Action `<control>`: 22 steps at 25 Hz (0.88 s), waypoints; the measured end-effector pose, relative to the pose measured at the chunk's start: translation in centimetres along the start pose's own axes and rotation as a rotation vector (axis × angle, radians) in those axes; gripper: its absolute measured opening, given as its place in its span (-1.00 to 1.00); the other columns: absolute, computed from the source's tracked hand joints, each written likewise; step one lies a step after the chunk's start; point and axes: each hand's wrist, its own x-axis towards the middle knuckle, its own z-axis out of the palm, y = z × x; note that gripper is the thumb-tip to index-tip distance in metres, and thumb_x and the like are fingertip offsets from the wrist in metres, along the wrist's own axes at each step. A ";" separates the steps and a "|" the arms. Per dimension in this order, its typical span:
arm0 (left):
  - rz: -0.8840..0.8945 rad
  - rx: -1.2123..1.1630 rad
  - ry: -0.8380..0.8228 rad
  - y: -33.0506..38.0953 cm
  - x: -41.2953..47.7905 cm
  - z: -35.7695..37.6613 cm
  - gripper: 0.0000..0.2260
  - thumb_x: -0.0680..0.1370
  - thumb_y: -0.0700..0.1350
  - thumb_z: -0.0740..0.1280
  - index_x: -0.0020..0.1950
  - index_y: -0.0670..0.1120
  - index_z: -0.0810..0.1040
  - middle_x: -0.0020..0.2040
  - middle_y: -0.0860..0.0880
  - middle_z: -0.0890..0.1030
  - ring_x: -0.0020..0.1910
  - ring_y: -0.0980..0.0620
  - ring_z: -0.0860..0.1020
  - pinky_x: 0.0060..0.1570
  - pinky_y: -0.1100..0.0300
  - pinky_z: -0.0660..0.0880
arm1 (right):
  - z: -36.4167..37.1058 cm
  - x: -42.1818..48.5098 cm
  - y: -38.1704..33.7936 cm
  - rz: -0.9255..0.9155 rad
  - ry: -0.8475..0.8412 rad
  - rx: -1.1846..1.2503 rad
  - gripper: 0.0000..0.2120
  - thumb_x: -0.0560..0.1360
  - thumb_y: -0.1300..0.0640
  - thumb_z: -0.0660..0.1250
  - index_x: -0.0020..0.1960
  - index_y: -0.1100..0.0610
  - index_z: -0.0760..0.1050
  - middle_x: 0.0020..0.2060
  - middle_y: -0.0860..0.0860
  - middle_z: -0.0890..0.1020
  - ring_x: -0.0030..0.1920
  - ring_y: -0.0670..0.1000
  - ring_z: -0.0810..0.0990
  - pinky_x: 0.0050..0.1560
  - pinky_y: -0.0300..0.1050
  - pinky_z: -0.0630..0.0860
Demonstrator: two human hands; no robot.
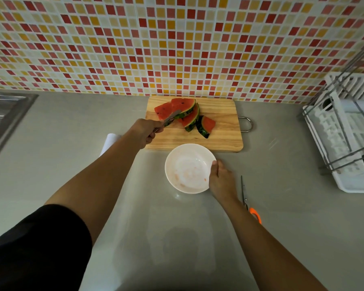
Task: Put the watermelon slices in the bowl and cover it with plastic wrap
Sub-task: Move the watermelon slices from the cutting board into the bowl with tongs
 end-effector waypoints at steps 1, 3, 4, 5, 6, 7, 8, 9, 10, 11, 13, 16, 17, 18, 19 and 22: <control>0.019 0.009 -0.025 -0.1 -0.2 -0.3 -0.84 0.53 -0.11 0.33 -0.06 -0.20 0.60 -0.27 -0.04 0.55 -0.52 0.13 0.21 -0.63 0.34 0.12 | 0.0 0.0 0.0 0.007 -0.006 0.006 -0.64 0.62 0.01 -0.03 0.17 0.16 0.45 0.00 0.19 0.63 -0.02 0.22 0.57 -0.13 -0.06 0.41; 0.056 0.047 -0.117 -0.4 -1.0 -1.5 -0.83 0.54 -0.09 0.32 -0.05 -0.18 0.62 -0.30 -0.01 0.55 -0.52 0.14 0.20 -0.60 0.34 0.12 | 0.0 0.1 0.1 0.023 -0.006 0.018 -0.61 0.62 -0.01 -0.05 0.13 0.15 0.47 -0.01 0.18 0.63 -0.01 0.22 0.57 -0.13 -0.08 0.38; 0.067 0.085 -0.183 -0.7 -1.4 -2.4 -0.82 0.55 -0.09 0.31 -0.05 -0.18 0.63 -0.33 0.01 0.54 -0.52 0.15 0.20 -0.60 0.35 0.12 | 0.0 0.1 0.1 0.032 -0.004 0.028 -0.60 0.62 -0.02 -0.07 0.11 0.15 0.48 -0.02 0.19 0.63 -0.01 0.22 0.56 -0.13 -0.09 0.37; 0.074 0.139 -0.258 -1.0 -1.9 -3.6 -0.81 0.56 -0.09 0.29 -0.06 -0.18 0.64 -0.37 0.02 0.53 -0.53 0.15 0.21 -0.60 0.36 0.13 | 0.1 0.1 0.1 0.043 -0.002 0.041 -0.58 0.62 -0.03 -0.08 0.10 0.16 0.49 -0.03 0.19 0.64 0.00 0.22 0.56 -0.12 -0.09 0.36; 0.076 0.208 -0.336 -1.4 -2.4 -4.8 -0.79 0.56 -0.09 0.28 -0.09 -0.17 0.65 -0.42 0.05 0.52 -0.54 0.15 0.22 -0.61 0.36 0.13 | 0.1 0.1 0.1 0.052 -0.002 0.055 -0.56 0.62 -0.04 -0.08 0.09 0.16 0.50 -0.05 0.18 0.64 -0.01 0.22 0.57 -0.12 -0.10 0.34; 0.075 0.290 -0.401 -1.8 -2.9 -5.7 -0.77 0.56 -0.10 0.27 -0.14 -0.15 0.67 -0.45 0.06 0.50 -0.55 0.16 0.22 -0.61 0.36 0.13 | 0.1 0.1 0.1 0.059 -0.002 0.066 -0.55 0.62 -0.04 -0.09 0.08 0.17 0.51 -0.12 0.14 0.64 -0.01 0.21 0.57 -0.12 -0.11 0.33; 0.071 0.386 -0.441 -2.1 -3.3 -6.3 -0.77 0.55 -0.10 0.29 -0.18 -0.15 0.69 -0.46 0.06 0.51 -0.55 0.16 0.22 -0.60 0.35 0.12 | 0.0 0.0 0.0 0.064 -0.002 0.073 -0.54 0.62 -0.04 -0.09 0.06 0.17 0.51 -0.21 0.08 0.62 -0.03 0.20 0.57 -0.13 -0.12 0.32; 0.070 0.490 -0.455 -2.4 -3.7 -6.5 -0.78 0.53 -0.09 0.31 -0.18 -0.14 0.70 -0.43 0.04 0.53 -0.53 0.16 0.23 -0.58 0.34 0.12 | 0.0 0.0 -0.1 0.068 0.002 0.077 -0.54 0.62 -0.03 -0.09 0.05 0.18 0.51 -0.30 0.00 0.57 -0.04 0.20 0.57 -0.13 -0.13 0.31; 0.074 0.591 -0.454 -2.5 -4.1 -6.2 -0.81 0.51 -0.08 0.34 -0.17 -0.13 0.71 -0.39 0.03 0.56 -0.51 0.14 0.24 -0.55 0.32 0.11 | 0.0 0.0 -0.2 0.069 0.009 0.079 -0.54 0.62 -0.03 -0.09 0.05 0.19 0.51 -0.31 -0.01 0.55 -0.03 0.20 0.56 -0.12 -0.13 0.31; 0.083 0.672 -0.448 -2.6 -4.3 -5.7 -0.82 0.50 -0.07 0.36 -0.16 -0.12 0.71 -0.38 0.02 0.57 -0.50 0.13 0.24 -0.54 0.31 0.11 | 0.0 0.1 -0.3 0.067 0.017 0.079 -0.54 0.62 -0.03 -0.09 0.07 0.19 0.51 -0.26 0.05 0.58 -0.01 0.21 0.56 -0.11 -0.12 0.32; 0.093 0.760 -0.448 -2.3 -4.7 -4.4 -0.81 0.49 -0.04 0.37 -0.17 -0.11 0.71 -0.37 0.02 0.57 -0.49 0.11 0.23 -0.53 0.30 0.11 | 0.1 0.3 -0.2 0.061 0.026 0.058 -0.53 0.62 -0.03 -0.09 0.09 0.21 0.51 -0.04 0.21 0.63 0.04 0.25 0.55 -0.05 -0.06 0.38; 0.095 0.858 -0.458 -1.3 -5.1 -3.3 -0.74 0.49 -0.01 0.36 -0.10 -0.20 0.68 -0.35 -0.03 0.55 -0.50 0.09 0.20 -0.55 0.29 0.10 | -0.1 0.4 -0.3 0.041 0.025 0.017 -0.52 0.62 -0.02 -0.09 0.07 0.24 0.51 0.02 0.27 0.61 0.04 0.27 0.55 -0.04 -0.03 0.40; 0.110 0.902 -0.455 -0.9 -5.4 -3.1 -0.71 0.49 -0.01 0.35 -0.06 -0.25 0.65 -0.34 -0.05 0.56 -0.50 0.08 0.20 -0.55 0.28 0.11 | -0.2 0.5 -0.3 0.032 0.024 0.011 -0.53 0.62 -0.01 -0.08 0.05 0.25 0.51 0.01 0.27 0.61 0.03 0.27 0.55 -0.07 -0.04 0.39; 0.134 0.957 -0.450 -0.4 -5.6 -2.9 -0.68 0.49 0.00 0.34 -0.03 -0.27 0.63 -0.33 -0.06 0.57 -0.50 0.07 0.21 -0.54 0.27 0.12 | -0.2 0.5 -0.3 0.026 0.025 0.014 -0.53 0.62 0.00 -0.07 0.03 0.26 0.51 0.00 0.28 0.62 0.01 0.27 0.56 -0.09 -0.06 0.37; 0.164 1.022 -0.440 0.0 -6.0 -2.7 -0.66 0.49 0.01 0.34 -0.02 -0.28 0.62 -0.31 -0.07 0.58 -0.50 0.07 0.24 -0.54 0.27 0.15 | -0.2 0.5 -0.4 0.023 0.028 0.018 -0.54 0.62 0.00 -0.07 0.02 0.26 0.52 -0.01 0.28 0.62 0.00 0.27 0.56 -0.11 -0.08 0.35; 0.237 1.201 -0.396 1.8 -7.0 -2.5 -0.66 0.49 0.05 0.35 0.02 -0.23 0.61 -0.21 -0.08 0.67 -0.41 0.04 0.38 -0.43 0.24 0.30 | -0.3 0.5 -0.4 0.004 0.028 0.004 -0.54 0.63 0.03 -0.06 0.00 0.29 0.52 -0.04 0.28 0.62 -0.03 0.25 0.56 -0.14 -0.12 0.31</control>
